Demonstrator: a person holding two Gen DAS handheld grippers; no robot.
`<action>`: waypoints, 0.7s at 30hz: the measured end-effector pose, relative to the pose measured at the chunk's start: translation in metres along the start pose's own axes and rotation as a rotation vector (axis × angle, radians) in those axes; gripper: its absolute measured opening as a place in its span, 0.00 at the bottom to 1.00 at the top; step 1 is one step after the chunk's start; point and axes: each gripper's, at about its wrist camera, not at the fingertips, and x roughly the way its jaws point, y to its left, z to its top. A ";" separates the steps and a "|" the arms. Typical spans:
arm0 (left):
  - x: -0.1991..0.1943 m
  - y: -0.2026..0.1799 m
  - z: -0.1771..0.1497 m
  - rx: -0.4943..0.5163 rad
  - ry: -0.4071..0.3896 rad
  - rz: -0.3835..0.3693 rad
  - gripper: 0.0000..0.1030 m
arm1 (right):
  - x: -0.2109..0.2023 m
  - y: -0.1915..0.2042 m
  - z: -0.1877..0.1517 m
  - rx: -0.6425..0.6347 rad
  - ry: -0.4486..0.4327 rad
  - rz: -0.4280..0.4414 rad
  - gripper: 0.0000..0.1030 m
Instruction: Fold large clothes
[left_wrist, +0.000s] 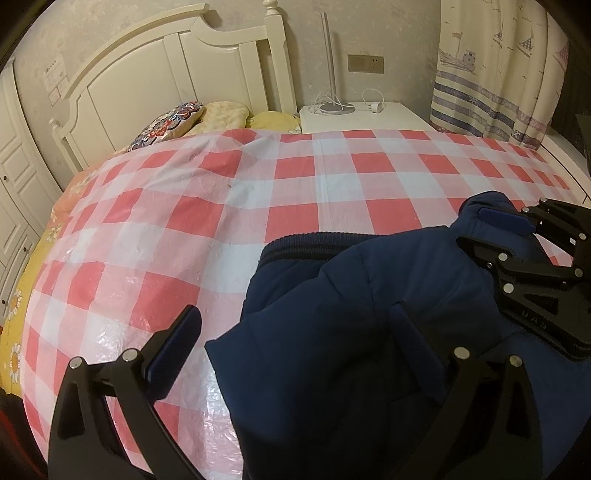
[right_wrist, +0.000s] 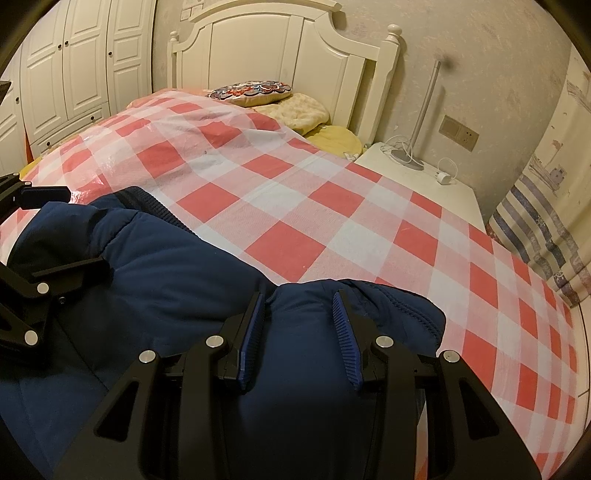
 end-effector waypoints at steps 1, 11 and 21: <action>0.000 0.000 0.000 0.001 0.000 0.000 0.98 | 0.000 0.000 0.000 0.000 0.000 -0.001 0.38; -0.013 0.001 -0.011 0.026 -0.019 0.058 0.98 | 0.000 -0.001 0.000 0.001 0.001 0.010 0.39; -0.099 0.009 -0.086 -0.005 -0.049 0.065 0.98 | -0.035 -0.018 0.008 0.076 -0.015 0.095 0.41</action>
